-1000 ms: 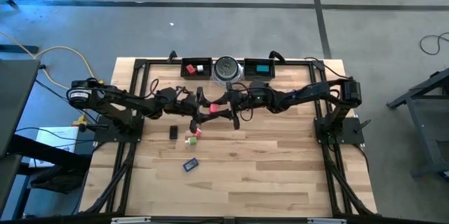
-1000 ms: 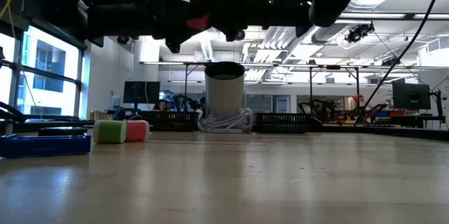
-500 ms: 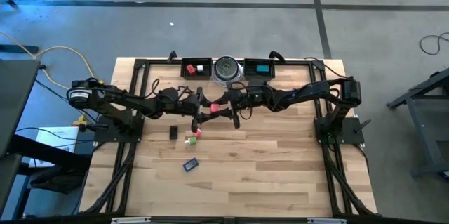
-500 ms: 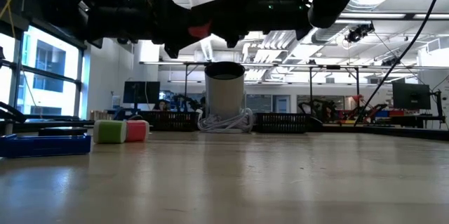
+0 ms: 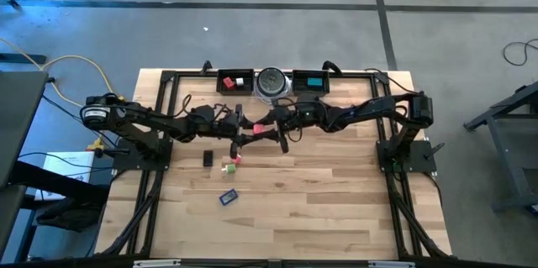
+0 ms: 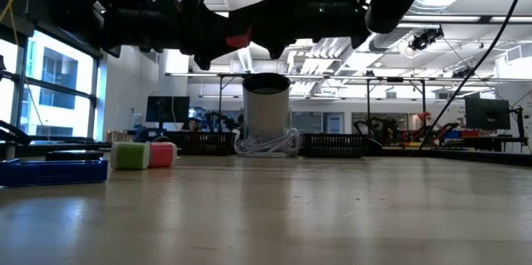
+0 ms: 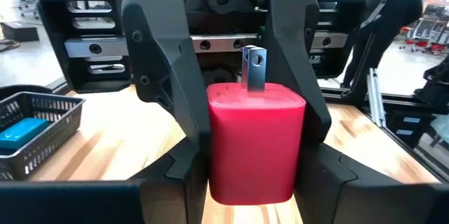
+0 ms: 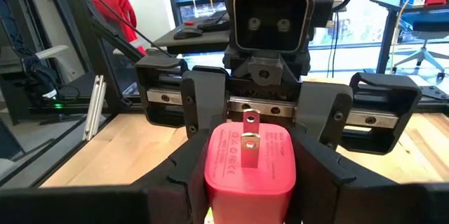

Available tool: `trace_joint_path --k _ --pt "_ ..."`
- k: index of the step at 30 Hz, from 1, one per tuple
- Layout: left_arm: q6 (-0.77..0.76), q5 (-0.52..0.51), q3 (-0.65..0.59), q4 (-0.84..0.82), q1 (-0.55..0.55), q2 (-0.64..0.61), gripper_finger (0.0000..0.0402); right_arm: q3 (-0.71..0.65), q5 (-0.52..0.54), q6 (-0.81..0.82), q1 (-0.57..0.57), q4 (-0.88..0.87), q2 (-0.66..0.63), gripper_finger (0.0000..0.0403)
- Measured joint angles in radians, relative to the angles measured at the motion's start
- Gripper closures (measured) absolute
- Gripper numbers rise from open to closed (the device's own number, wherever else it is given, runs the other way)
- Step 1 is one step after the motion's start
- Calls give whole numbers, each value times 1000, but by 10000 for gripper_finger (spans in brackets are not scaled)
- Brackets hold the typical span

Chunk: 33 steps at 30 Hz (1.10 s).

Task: Pick & Place Office items
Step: Put the right pink charger adapter into the left black basket

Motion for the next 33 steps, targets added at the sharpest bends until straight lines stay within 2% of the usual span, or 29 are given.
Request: trace_joint_path --k 14,20,23,27,33 --pt "45 -7 0 9 0 -1 254 -3 1 -19 2 42 0 254" --pt "71 -14 2 21 2 -3 254 -4 27 -16 5 40 -31 120" --pt "80 -35 4 26 2 -4 254 -4 58 -43 6 18 -52 77" --pt "91 -55 4 22 2 -7 254 -4 127 -98 4 -35 -121 62" --pt "124 -90 4 16 13 -22 254 -4 210 -177 11 -214 -252 76"
